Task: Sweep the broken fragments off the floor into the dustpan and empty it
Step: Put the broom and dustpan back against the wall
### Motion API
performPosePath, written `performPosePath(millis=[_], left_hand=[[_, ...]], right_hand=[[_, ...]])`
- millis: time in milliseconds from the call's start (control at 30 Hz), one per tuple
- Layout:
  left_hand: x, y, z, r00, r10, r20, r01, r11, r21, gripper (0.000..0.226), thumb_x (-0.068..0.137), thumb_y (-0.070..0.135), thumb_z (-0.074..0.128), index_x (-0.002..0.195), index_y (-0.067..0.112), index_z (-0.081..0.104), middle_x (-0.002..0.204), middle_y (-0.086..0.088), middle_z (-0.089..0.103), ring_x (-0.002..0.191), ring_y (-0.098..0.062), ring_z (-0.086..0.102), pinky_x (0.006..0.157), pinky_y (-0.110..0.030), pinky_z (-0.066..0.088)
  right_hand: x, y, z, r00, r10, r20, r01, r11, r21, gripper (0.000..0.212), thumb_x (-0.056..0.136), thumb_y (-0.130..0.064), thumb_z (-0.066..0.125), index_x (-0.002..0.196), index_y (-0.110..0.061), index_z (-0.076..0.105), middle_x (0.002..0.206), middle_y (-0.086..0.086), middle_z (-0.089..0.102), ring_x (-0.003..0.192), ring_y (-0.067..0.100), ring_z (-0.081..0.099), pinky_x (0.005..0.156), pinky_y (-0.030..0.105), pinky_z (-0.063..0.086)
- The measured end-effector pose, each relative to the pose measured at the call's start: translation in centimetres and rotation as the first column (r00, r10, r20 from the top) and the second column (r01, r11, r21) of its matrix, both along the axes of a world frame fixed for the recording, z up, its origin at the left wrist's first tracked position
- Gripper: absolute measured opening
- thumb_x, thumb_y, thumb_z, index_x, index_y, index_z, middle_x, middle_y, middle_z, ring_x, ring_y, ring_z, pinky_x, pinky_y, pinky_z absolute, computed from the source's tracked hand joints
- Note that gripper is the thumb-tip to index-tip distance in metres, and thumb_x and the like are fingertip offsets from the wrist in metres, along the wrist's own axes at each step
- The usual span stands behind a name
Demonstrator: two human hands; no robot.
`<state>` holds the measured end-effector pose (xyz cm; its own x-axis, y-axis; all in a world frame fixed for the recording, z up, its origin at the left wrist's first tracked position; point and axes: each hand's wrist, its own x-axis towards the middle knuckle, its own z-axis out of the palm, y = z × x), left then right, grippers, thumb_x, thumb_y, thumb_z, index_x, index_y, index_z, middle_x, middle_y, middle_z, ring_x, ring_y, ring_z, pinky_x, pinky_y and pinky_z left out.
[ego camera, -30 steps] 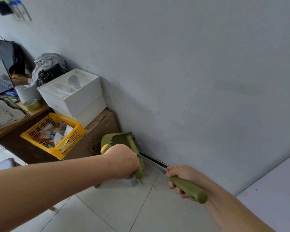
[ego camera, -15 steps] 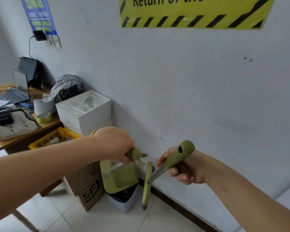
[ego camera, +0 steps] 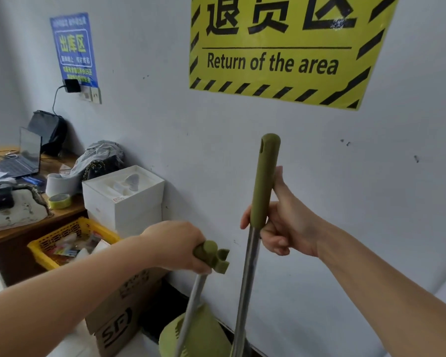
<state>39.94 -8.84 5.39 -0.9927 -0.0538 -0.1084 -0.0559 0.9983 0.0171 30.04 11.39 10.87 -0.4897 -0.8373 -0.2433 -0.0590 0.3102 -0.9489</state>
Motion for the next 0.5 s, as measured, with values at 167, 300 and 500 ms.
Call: performPosePath(millis=[167, 300, 500], left_hand=[[-0.9, 2.6, -1.0, 1.0, -0.008, 0.022, 0.006, 0.997, 0.071, 0.04, 0.074, 0.066, 0.063, 0.078, 0.026, 0.061, 0.069, 0.01, 0.058, 0.069, -0.012, 0.059, 0.073, -0.033, 0.055], [-2.2, 3.7, -2.5, 0.998, -0.022, 0.056, 0.016, 0.995, 0.103, 0.043, 0.072, 0.068, 0.064, 0.08, 0.025, 0.062, 0.074, 0.008, 0.063, 0.071, -0.013, 0.06, 0.073, -0.034, 0.056], [-5.0, 5.0, -3.1, 0.993, -0.079, 0.084, 0.064, 0.984, 0.163, 0.043, 0.073, 0.066, 0.064, 0.085, 0.024, 0.065, 0.072, 0.009, 0.059, 0.066, -0.01, 0.055, 0.07, -0.029, 0.052]], right_hand=[[0.8, 1.3, 0.5, 0.925, -0.008, -0.379, 0.04, 0.996, 0.075, 0.076, 0.065, -0.079, 0.052, 0.09, -0.009, 0.064, 0.04, -0.004, 0.037, 0.038, 0.011, 0.033, 0.052, 0.025, 0.039], [0.6, 1.2, -0.5, 0.797, -0.088, -0.598, 0.203, 0.971, 0.127, 0.053, 0.07, -0.067, 0.066, 0.074, -0.014, 0.061, 0.05, -0.011, 0.042, 0.049, 0.007, 0.043, 0.055, 0.021, 0.039], [-0.9, 1.5, -3.3, 0.866, -0.316, -0.388, 0.288, 0.949, -0.128, 0.056, 0.058, -0.055, 0.076, 0.079, -0.004, 0.064, 0.074, 0.006, 0.062, 0.075, 0.017, 0.061, 0.084, 0.031, 0.049]])
